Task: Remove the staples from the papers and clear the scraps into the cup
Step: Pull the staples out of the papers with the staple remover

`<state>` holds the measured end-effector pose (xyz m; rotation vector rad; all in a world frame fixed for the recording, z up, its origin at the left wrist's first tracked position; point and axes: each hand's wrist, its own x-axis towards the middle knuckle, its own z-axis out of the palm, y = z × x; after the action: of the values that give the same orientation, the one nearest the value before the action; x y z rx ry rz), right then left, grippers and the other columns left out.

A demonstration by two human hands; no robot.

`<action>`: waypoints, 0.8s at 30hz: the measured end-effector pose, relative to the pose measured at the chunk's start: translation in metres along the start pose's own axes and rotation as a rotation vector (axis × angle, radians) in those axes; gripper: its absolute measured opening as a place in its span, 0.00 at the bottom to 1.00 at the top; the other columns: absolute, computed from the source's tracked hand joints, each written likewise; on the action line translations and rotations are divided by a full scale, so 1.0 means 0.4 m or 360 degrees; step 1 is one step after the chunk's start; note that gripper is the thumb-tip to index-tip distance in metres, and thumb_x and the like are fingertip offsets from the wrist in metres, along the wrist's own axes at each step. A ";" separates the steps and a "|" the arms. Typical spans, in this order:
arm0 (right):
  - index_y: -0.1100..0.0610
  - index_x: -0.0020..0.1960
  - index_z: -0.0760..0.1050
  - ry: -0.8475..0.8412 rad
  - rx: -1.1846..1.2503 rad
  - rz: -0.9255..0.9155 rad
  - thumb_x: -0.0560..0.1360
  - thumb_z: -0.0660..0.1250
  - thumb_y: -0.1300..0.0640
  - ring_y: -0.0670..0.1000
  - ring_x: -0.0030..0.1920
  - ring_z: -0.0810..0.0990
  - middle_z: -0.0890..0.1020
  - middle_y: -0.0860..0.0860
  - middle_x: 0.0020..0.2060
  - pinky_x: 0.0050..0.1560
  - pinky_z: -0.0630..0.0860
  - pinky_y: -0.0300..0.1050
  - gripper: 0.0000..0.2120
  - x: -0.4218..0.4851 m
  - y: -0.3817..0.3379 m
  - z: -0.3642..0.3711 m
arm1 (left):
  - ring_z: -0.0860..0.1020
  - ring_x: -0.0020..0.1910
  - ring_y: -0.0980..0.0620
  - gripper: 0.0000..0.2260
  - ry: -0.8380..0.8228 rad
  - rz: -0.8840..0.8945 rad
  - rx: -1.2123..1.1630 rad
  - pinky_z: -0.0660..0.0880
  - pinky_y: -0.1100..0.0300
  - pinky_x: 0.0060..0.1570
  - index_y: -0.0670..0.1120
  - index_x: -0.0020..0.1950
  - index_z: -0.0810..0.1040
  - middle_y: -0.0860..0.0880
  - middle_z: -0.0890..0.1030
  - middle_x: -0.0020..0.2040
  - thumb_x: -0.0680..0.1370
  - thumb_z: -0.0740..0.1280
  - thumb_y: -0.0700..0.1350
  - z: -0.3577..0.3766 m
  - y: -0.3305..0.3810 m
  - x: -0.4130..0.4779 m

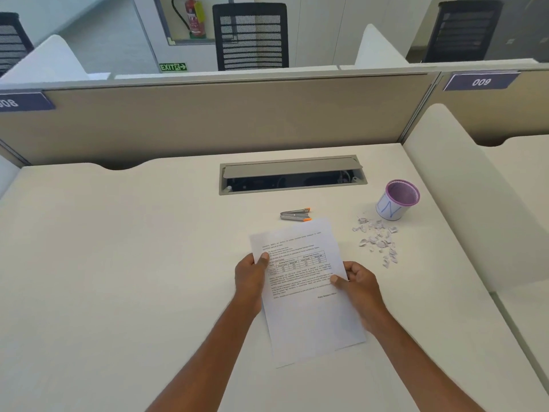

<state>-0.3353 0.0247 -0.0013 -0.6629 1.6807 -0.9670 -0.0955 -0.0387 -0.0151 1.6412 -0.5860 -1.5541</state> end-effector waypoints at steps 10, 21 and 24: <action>0.51 0.58 0.82 0.0288 -0.0824 -0.0629 0.78 0.76 0.54 0.50 0.52 0.84 0.86 0.47 0.53 0.56 0.80 0.49 0.10 0.202 -0.179 0.085 | 0.89 0.52 0.44 0.06 0.0099 0.0005 0.0333 0.86 0.40 0.58 0.51 0.53 0.88 0.51 0.91 0.50 0.84 0.70 0.48 -0.007 -0.011 0.042; 0.55 0.66 0.78 -0.0209 -0.2106 -0.0891 0.79 0.72 0.54 0.56 0.65 0.74 0.77 0.52 0.64 0.57 0.79 0.54 0.16 0.409 -0.252 0.200 | 0.88 0.50 0.44 0.07 0.0185 -0.0007 0.0375 0.87 0.44 0.56 0.48 0.53 0.86 0.49 0.90 0.49 0.85 0.70 0.48 -0.028 -0.019 0.060; 0.57 0.59 0.79 -0.0185 -0.2173 -0.0947 0.80 0.72 0.55 0.56 0.61 0.75 0.77 0.53 0.57 0.53 0.80 0.56 0.10 0.416 -0.256 0.208 | 0.89 0.51 0.43 0.07 0.0176 -0.0011 0.0392 0.87 0.43 0.56 0.48 0.52 0.86 0.49 0.90 0.48 0.85 0.70 0.48 -0.031 -0.022 0.065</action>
<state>-0.3104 -0.1860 -0.0094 -2.1307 1.9163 0.0384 -0.0811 -0.0510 -0.0384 1.9010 -0.7362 -1.4296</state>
